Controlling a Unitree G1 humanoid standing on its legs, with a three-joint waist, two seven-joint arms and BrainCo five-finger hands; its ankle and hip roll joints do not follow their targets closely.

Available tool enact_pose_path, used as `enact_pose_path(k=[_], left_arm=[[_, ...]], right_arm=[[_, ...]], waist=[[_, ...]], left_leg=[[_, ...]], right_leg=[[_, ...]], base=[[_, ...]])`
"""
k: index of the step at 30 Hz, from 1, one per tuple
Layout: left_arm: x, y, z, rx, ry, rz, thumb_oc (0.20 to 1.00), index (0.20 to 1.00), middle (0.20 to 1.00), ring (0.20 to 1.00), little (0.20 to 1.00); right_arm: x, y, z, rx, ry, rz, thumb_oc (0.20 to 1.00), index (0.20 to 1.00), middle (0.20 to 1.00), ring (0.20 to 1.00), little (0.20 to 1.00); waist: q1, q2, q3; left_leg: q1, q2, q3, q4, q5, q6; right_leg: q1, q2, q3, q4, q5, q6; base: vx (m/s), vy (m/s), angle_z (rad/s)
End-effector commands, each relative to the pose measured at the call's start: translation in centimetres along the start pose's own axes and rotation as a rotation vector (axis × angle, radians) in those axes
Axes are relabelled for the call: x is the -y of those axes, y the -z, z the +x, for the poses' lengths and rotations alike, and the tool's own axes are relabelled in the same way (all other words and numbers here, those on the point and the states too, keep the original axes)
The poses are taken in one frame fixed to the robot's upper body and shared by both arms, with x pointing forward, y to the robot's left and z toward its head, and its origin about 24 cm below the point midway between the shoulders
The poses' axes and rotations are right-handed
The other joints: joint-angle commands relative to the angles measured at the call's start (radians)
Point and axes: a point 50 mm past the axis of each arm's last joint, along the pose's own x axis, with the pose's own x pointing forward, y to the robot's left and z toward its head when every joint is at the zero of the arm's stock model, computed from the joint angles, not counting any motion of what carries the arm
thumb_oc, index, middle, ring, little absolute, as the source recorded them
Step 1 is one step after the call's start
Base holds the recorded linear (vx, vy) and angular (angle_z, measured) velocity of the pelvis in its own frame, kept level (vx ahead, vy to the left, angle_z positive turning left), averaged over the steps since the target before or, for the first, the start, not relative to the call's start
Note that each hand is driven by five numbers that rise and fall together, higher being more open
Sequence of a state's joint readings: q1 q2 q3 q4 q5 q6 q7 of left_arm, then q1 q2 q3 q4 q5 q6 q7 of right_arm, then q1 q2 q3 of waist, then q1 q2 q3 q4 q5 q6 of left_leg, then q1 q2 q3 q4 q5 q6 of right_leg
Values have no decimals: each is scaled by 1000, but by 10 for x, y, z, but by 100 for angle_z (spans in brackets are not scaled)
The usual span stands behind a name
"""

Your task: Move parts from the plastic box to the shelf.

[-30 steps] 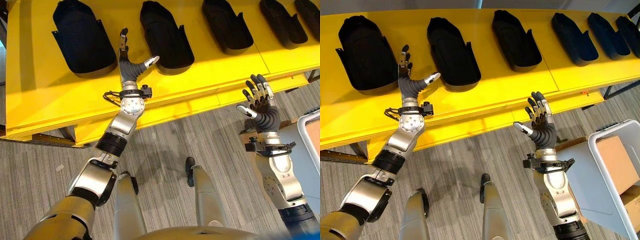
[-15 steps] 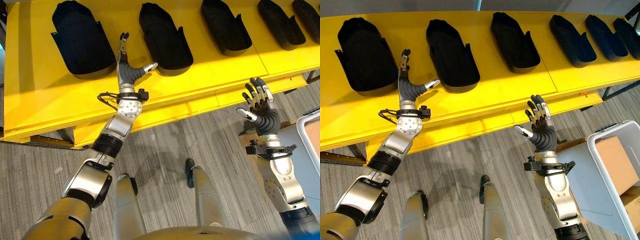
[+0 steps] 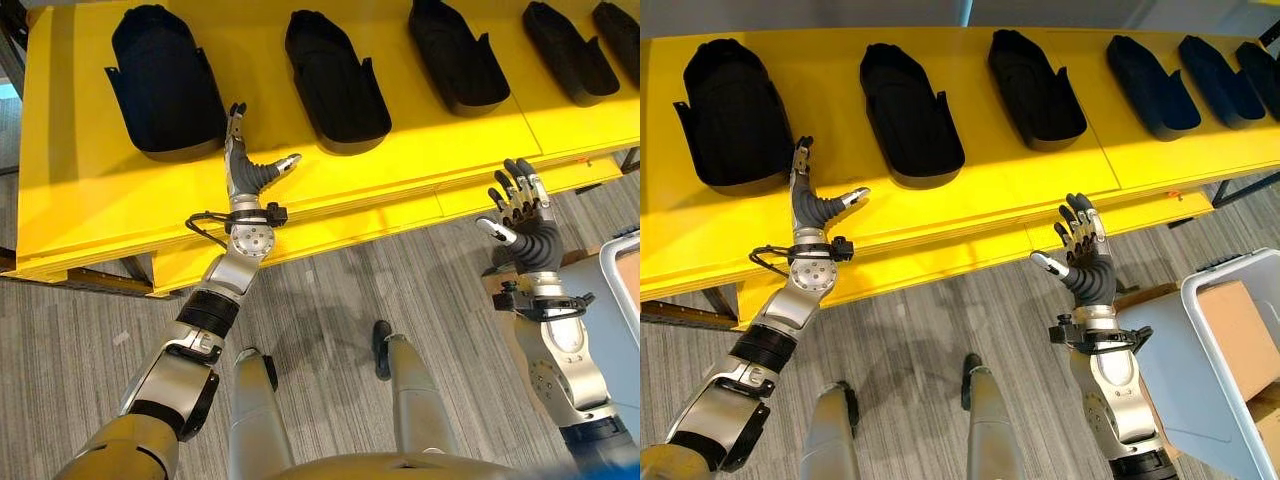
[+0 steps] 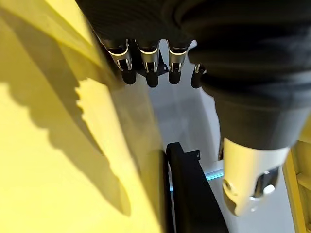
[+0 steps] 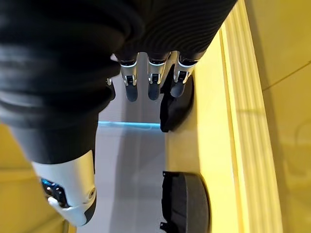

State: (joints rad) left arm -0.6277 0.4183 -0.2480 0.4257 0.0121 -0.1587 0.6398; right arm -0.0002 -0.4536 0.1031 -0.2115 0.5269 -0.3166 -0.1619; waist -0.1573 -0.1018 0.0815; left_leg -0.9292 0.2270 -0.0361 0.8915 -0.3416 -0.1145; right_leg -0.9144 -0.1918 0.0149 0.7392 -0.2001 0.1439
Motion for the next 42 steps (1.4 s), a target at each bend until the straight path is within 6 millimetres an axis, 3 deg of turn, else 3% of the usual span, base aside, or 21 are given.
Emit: enact_pose_path(k=[1, 4, 5, 6, 9, 11, 12, 16, 18, 19, 20, 21, 22, 23, 25, 26, 32, 38, 42], left_arm=[[-5, -17, 17, 80, -62, -13, 1000, 1000, 1000, 1000, 1000], [-8, -17, 18, 80, -80, -14, 1000, 1000, 1000, 1000, 1000], [-9, -17, 18, 80, -85, -15, 1000, 1000, 1000, 1000, 1000], [-9, -17, 18, 77, -90, -16, 1000, 1000, 1000, 1000, 1000], [-10, -16, 18, 76, -95, -18, 1000, 1000, 1000, 1000, 1000], [-11, -15, 17, 71, -98, -15, 1000, 1000, 1000, 1000, 1000], [-11, -13, 16, 68, -98, -11, 1000, 1000, 1000, 1000, 1000], [-17, -7, 13, 52, -110, -4, 1000, 1000, 1000, 1000, 1000], [-17, -8, 13, 53, -110, -5, 1000, 1000, 1000, 1000, 1000], [-19, -5, 12, 44, -112, 2, 1000, 1000, 1000, 1000, 1000], [-19, -5, 12, 46, -112, 2, 1000, 1000, 1000, 1000, 1000], [-20, -4, 12, 41, -115, 3, 1000, 1000, 1000, 1000, 1000], [-20, -4, 12, 40, -116, 0, 1000, 1000, 1000, 1000, 1000], [-20, -3, 11, 39, -116, -4, 1000, 1000, 1000, 1000, 1000], [-20, -5, 10, 47, -111, -11, 1000, 1000, 1000, 1000, 1000], [-18, -11, 10, 78, -96, -23, 1000, 1000, 1000, 1000, 1000], [2, -37, 2, 206, 34, -72, 1000, 1000, 1000, 1000, 1000], [32, -92, -13, 392, 237, -307, 1000, 1000, 1000, 1000, 1000], [40, -120, -26, 455, 340, -505, 1000, 1000, 1000, 1000, 1000]], right_arm=[[3, -32, 7, 148, -38, -35, 1000, 1000, 1000, 1000, 1000], [3, -32, 6, 149, -38, -37, 1000, 1000, 1000, 1000, 1000], [3, -32, 7, 152, -38, -36, 1000, 1000, 1000, 1000, 1000], [4, -32, 6, 150, -36, -37, 1000, 1000, 1000, 1000, 1000], [4, -32, 6, 151, -33, -38, 1000, 1000, 1000, 1000, 1000], [4, -33, 7, 153, -34, -39, 1000, 1000, 1000, 1000, 1000], [3, -32, 6, 152, -35, -38, 1000, 1000, 1000, 1000, 1000], [5, -33, 6, 151, -28, -39, 1000, 1000, 1000, 1000, 1000], [5, -33, 6, 152, -28, -39, 1000, 1000, 1000, 1000, 1000], [5, -33, 6, 153, -29, -43, 1000, 1000, 1000, 1000, 1000], [5, -33, 6, 154, -29, -43, 1000, 1000, 1000, 1000, 1000], [5, -33, 6, 151, -30, -42, 1000, 1000, 1000, 1000, 1000], [5, -33, 6, 152, -28, -45, 1000, 1000, 1000, 1000, 1000], [5, -33, 6, 149, -29, -47, 1000, 1000, 1000, 1000, 1000], [4, -33, 6, 150, -32, -47, 1000, 1000, 1000, 1000, 1000], [5, -33, 7, 155, -28, -48, 1000, 1000, 1000, 1000, 1000], [5, -35, 9, 169, -28, -42, 1000, 1000, 1000, 1000, 1000], [4, -38, 9, 196, -32, -17, 1000, 1000, 1000, 1000, 1000], [1, -40, 8, 203, -44, -17, 1000, 1000, 1000, 1000, 1000]], waist=[[0, 28, -13], [1, 27, -11], [1, 24, -6], [2, 27, -9], [3, 27, -8], [2, 24, -2], [3, 26, -5], [5, 26, -4], [4, 23, -1], [7, 26, -4], [6, 23, 0], [7, 26, -3], [7, 23, 1], [8, 26, -2], [9, 26, -2], [9, 24, 2], [8, 22, 6], [4, 20, 17], [7, 22, 28]], left_leg=[[16, 39, -74, -104, 128, 6], [17, 40, -73, -102, 127, 6], [5, 34, -73, -109, 159, 11], [16, 38, -73, -101, 126, 7], [17, 36, -74, -100, 127, 7], [7, 31, -72, -108, 159, 12], [20, 36, -73, -101, 127, 7], [22, 34, -73, -99, 125, 7], [10, 30, -72, -107, 158, 12], [23, 33, -72, -100, 126, 7], [11, 29, -71, -108, 158, 12], [24, 33, -72, -102, 126, 7], [12, 29, -71, -109, 158, 12], [23, 34, -73, -100, 125, 8], [23, 34, -73, -101, 126, 7], [14, 29, -71, -111, 158, 12], [17, 25, -70, -114, 160, 14], [18, 20, -74, -116, 159, 16], [27, 16, -75, -121, 161, 17]], right_leg=[[18, -21, 21, 8, 69, -15], [18, -22, 22, 9, 68, -15], [8, -24, 22, -4, 99, -20], [17, -22, 23, 9, 68, -15], [18, -22, 24, 9, 68, -15], [11, -24, 24, -3, 98, -20], [22, -23, 24, 10, 68, -15], [23, -23, 23, 11, 67, -16], [14, -25, 22, -2, 97, -21], [22, -23, 23, 13, 65, -16], [13, -25, 23, 0, 95, -21], [24, -23, 24, 12, 65, -16], [15, -25, 24, 1, 96, -22], [24, -23, 24, 15, 66, -16], [24, -22, 24, 15, 65, -17], [17, -24, 24, 2, 95, -22], [21, -24, 24, -1, 98, -22], [23, -22, 23, -2, 98, -23], [29, -22, 22, 0, 97, -25]], base=[[92, -3, 1], [6, 4, 0], [0, 0, 0], [0, 0, 0], [6, 7, 1], [-36, 8, 1], [94, -1, 0], [6, 1, 0], [-38, 6, 0], [0, 0, 0], [94, -5, 1], [-85, 10, 3], [87, 1, 2], [0, 0, 0], [4, 0, 0], [-84, 10, 1], [-14, 2, 0], [0, 0, 0], [0, 0, 0]])
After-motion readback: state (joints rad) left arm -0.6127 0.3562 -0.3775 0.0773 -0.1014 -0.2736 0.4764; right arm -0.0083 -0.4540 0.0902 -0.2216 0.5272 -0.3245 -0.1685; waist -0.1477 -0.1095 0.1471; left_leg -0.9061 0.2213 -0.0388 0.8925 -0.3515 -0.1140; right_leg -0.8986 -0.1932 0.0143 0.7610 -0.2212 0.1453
